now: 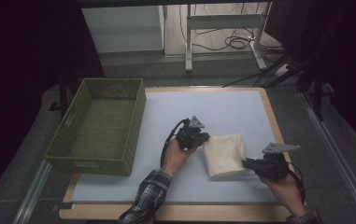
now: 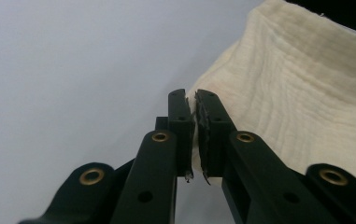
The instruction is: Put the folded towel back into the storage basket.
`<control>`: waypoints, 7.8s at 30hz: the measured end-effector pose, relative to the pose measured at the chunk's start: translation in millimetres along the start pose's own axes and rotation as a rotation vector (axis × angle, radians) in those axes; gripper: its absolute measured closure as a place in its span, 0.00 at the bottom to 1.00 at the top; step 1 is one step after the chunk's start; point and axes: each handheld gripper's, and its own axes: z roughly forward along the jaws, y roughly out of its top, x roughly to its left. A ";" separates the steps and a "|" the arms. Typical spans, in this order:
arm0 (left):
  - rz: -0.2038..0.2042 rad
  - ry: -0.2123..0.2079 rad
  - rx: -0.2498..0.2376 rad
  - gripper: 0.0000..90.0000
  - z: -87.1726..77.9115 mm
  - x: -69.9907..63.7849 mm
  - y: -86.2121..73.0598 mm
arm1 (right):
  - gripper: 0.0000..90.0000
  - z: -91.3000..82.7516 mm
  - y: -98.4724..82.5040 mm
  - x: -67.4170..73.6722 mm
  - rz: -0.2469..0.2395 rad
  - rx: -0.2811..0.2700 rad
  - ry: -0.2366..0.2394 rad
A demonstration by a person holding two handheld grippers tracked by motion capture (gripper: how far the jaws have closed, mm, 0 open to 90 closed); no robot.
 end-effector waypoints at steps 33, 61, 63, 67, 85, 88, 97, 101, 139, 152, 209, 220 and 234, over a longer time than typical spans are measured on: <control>-0.002 0.161 0.046 0.95 -85.1 42.3 11.3 | 0.92 48.1 74.2 48.6 -0.134 -0.023 0.055; 0.015 0.319 0.089 0.94 -155.8 80.3 13.4 | 0.92 91.5 132.3 88.8 -0.201 -0.048 0.104; 0.011 0.333 0.086 0.94 -163.6 85.4 12.3 | 0.92 96.9 140.4 94.3 -0.207 -0.049 0.110; 0.004 0.352 0.078 0.94 -174.7 92.9 11.0 | 0.92 102.7 149.6 99.7 -0.207 -0.054 0.120; -0.034 0.428 0.059 0.95 -221.1 116.9 4.2 | 0.92 125.6 189.0 131.4 -0.222 -0.091 0.169; -0.035 0.438 0.060 0.95 -227.2 118.9 3.7 | 0.92 128.4 193.0 134.8 -0.221 -0.093 0.175; -0.043 0.499 0.070 0.95 -252.2 127.5 -0.8 | 0.92 142.1 211.1 152.1 -0.224 -0.108 0.205; -0.055 0.523 0.077 0.95 -262.7 132.9 -6.3 | 0.92 154.3 219.4 165.1 -0.235 -0.114 0.216; -0.152 0.555 0.169 0.94 -276.0 177.7 -91.8 | 0.91 264.0 221.2 257.7 -0.233 0.078 0.285; -0.140 0.508 0.210 0.94 -246.7 178.9 -101.3 | 0.90 267.4 212.0 260.9 -0.241 0.134 0.249; -0.282 0.402 0.059 0.09 -218.2 162.2 -87.0 | 0.29 199.5 202.9 212.4 -0.370 0.001 0.204; -0.265 0.363 0.041 0.05 -213.5 145.8 -75.8 | 0.19 183.8 192.5 191.4 -0.322 -0.019 0.199; -0.247 0.324 0.102 0.04 -199.0 125.2 -57.3 | 0.11 167.3 171.9 161.5 -0.303 -0.007 0.194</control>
